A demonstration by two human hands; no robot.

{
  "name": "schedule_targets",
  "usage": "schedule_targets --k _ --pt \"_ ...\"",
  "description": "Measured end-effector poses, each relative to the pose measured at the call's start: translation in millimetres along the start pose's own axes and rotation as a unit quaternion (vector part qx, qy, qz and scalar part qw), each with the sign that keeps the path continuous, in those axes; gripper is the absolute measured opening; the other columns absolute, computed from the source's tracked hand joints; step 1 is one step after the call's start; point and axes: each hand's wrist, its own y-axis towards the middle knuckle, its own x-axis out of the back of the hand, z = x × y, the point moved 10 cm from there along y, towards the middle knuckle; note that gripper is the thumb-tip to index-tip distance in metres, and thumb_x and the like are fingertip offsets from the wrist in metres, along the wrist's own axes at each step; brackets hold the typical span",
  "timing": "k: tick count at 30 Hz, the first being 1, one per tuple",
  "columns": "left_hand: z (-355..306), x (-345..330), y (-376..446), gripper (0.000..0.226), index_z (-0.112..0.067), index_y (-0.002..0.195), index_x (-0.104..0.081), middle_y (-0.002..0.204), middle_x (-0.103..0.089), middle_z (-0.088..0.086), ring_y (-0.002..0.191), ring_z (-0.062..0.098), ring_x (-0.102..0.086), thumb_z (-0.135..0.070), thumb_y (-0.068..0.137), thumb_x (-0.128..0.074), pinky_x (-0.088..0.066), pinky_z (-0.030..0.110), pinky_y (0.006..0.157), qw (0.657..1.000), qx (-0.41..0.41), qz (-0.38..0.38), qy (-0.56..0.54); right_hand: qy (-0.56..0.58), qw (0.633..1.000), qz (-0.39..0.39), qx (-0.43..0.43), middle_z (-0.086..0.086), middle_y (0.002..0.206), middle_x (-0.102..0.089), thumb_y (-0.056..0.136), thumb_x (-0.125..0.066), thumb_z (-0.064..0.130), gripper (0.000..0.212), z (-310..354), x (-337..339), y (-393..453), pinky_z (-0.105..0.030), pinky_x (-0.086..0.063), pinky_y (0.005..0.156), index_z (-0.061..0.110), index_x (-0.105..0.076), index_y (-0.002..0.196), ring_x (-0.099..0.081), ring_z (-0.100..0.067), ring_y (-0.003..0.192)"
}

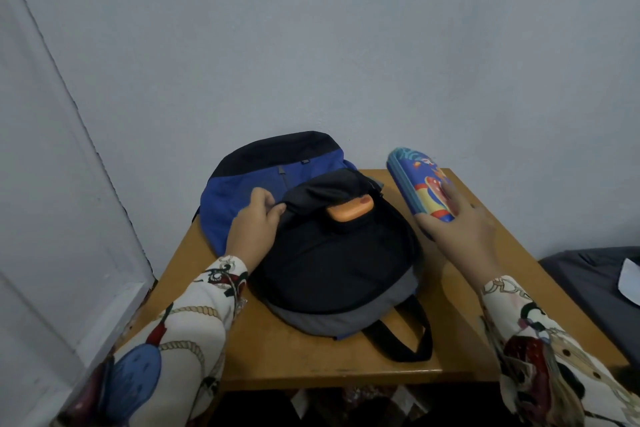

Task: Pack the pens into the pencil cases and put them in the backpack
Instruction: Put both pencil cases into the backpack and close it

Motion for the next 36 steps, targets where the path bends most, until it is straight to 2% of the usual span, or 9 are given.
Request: schedule_targets --k 4,8,11,14,18,23,28,31,36 --pt "-11.2 12.0 29.8 0.021 -0.016 0.092 -0.046 0.076 -0.06 0.002 0.069 0.021 -0.057 -0.034 0.095 -0.057 -0.045 0.036 0.065 0.999 0.032 0.006 -0.043 0.032 0.997 0.028 0.061 -0.004 0.122 -0.042 0.071 -0.07 0.055 0.077 41.0 -4.5 -20.2 -0.045 -0.053 0.092 0.049 -0.039 0.141 -0.048 -0.026 0.116" --pt "-23.5 26.7 53.2 0.022 -0.013 0.088 -0.047 0.074 -0.054 -0.002 0.073 0.016 -0.051 -0.031 0.094 -0.059 -0.037 0.031 0.068 0.997 0.05 -0.021 -0.052 0.031 0.989 0.039 0.138 -0.002 0.117 -0.04 0.073 -0.077 0.044 0.075 75.6 -13.1 -52.3 -0.035 -0.049 0.089 0.053 -0.042 0.139 -0.046 -0.023 0.112" --pt "-26.9 31.8 62.5 0.022 -0.011 0.086 -0.048 0.073 -0.051 -0.002 0.072 0.017 -0.048 -0.028 0.094 -0.059 -0.033 0.029 0.067 0.996 0.06 -0.032 -0.051 0.019 0.982 0.075 0.175 -0.004 0.132 -0.035 0.073 -0.076 0.046 0.078 84.0 -24.2 -78.8 -0.038 -0.046 0.097 0.053 -0.039 0.141 -0.037 -0.023 0.123" --pt "-31.5 33.1 64.4 0.021 -0.01 0.087 -0.049 0.073 -0.052 -0.002 0.073 0.019 -0.048 -0.027 0.094 -0.058 -0.033 0.029 0.066 0.996 0.056 -0.035 -0.059 -0.015 0.973 0.123 0.196 -0.002 0.143 -0.028 0.07 -0.065 0.056 0.081 84.6 -39.3 -104.7 -0.033 -0.039 0.1 0.055 -0.031 0.144 -0.027 -0.018 0.128" --pt "-51.3 28.5 57.4 0.02 -0.011 0.087 -0.046 0.068 -0.049 -0.004 0.064 0.014 -0.046 -0.027 0.095 -0.057 -0.037 0.034 0.066 0.998 -0.007 -0.021 -0.066 -0.079 0.963 0.171 0.195 -0.004 0.147 -0.025 0.073 -0.063 0.059 0.084 89.4 -68.0 -115.1 -0.037 -0.035 0.105 0.051 -0.028 0.148 -0.023 -0.021 0.13" --pt "-60.7 32.0 47.6 0.019 -0.015 0.088 -0.045 0.07 -0.051 -0.005 0.068 0.018 -0.049 -0.029 0.095 -0.056 -0.043 0.04 0.069 0.997 -0.046 -0.02 -0.059 -0.114 0.96 0.184 0.177 -0.008 0.139 -0.031 0.078 -0.066 0.056 0.083 116.6 -108.5 -96.4 -0.043 -0.039 0.103 0.046 -0.025 0.15 -0.032 -0.031 0.125" --pt "-60.7 37.4 40.4 0.019 -0.016 0.087 -0.044 0.074 -0.054 -0.002 0.072 0.021 -0.052 -0.029 0.096 -0.054 -0.045 0.043 0.07 0.997 -0.058 -0.016 -0.043 -0.148 0.956 0.199 0.158 -0.016 0.145 -0.028 0.08 -0.064 0.057 0.082 145.5 -152.0 -76.7 -0.05 -0.032 0.106 0.042 -0.025 0.151 -0.031 -0.04 0.128" --pt "-57.7 37.5 36.7 0.021 -0.017 0.085 -0.043 0.069 -0.051 -0.004 0.066 0.017 -0.049 -0.03 0.096 -0.054 -0.045 0.043 0.068 0.998 -0.052 -0.011 -0.046 -0.164 0.953 0.201 0.157 -0.019 0.143 -0.031 0.081 -0.064 0.054 0.08 158.5 -172.4 -69.1 -0.05 -0.032 0.105 0.038 -0.028 0.151 -0.033 -0.042 0.127" --pt "-57.0 35.4 32.2 0.021 -0.015 0.086 -0.043 0.07 -0.055 -0.001 0.067 0.018 -0.052 -0.03 0.097 -0.053 -0.045 0.04 0.065 0.998 -0.048 -0.008 -0.048 -0.191 0.949 0.193 0.16 -0.023 0.142 -0.032 0.083 -0.064 0.053 0.069 170.0 -194.8 -64.4 -0.052 -0.033 0.104 0.028 -0.039 0.143 -0.036 -0.045 0.125"
